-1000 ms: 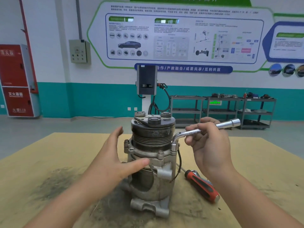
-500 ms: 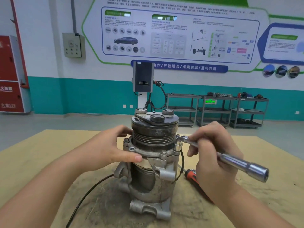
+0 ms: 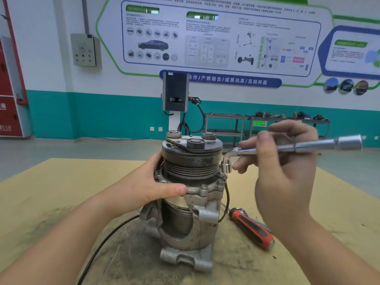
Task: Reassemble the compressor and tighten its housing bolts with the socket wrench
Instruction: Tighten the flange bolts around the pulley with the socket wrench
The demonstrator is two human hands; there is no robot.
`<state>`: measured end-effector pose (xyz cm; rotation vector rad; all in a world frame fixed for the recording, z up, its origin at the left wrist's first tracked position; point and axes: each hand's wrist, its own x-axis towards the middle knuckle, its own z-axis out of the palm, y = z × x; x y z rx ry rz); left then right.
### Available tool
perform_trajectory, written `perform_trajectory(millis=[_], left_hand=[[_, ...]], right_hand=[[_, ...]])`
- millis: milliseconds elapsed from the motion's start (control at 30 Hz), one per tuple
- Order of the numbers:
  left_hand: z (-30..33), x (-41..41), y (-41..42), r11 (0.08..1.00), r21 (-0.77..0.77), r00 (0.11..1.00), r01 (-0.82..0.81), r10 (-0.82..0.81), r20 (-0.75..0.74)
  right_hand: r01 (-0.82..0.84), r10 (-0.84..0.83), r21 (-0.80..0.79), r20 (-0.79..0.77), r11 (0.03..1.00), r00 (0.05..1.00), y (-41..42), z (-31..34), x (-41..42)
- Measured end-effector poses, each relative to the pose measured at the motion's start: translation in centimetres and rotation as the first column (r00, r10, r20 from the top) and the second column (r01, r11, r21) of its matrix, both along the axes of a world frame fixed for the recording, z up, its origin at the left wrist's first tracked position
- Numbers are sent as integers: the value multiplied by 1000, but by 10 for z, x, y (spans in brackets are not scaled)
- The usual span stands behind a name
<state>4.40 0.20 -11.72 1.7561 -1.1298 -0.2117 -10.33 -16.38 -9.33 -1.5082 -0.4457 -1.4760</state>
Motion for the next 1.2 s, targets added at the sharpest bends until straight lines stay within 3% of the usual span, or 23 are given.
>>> perform_trajectory(millis=[67, 167, 300, 467, 633, 967, 1067, 1200], left_hand=[[-1, 0, 0, 1000, 3, 1000, -10, 10, 9], [0, 1, -1, 1000, 17, 1000, -9, 9, 22], [1, 1, -1, 999, 33, 999, -20, 19, 31], [3, 1, -1, 998, 50, 999, -23, 22, 35], [2, -1, -1, 999, 33, 999, -25, 24, 40], [-1, -1, -1, 1000, -15, 1000, -17, 17, 21], [-2, -1, -1, 999, -34, 1000, -13, 14, 18], [-3, -1, -1, 999, -30, 1000, -12, 12, 20]], right_hand=[[-109, 132, 269, -68, 957, 989, -4, 2, 1], [-165, 251, 473, -126, 866, 960, -11, 1, 6], [-199, 368, 629, -148, 752, 918, -15, -1, 11], [-262, 592, 796, -144, 545, 793, -24, 0, 16], [-273, 650, 848, -106, 455, 753, -26, -5, 20], [-246, 716, 787, -321, 566, 619, -35, 15, 8], [-266, 670, 733, -331, 626, 664, -31, 18, 5], [-259, 541, 664, -260, 702, 800, -22, 8, 9]])
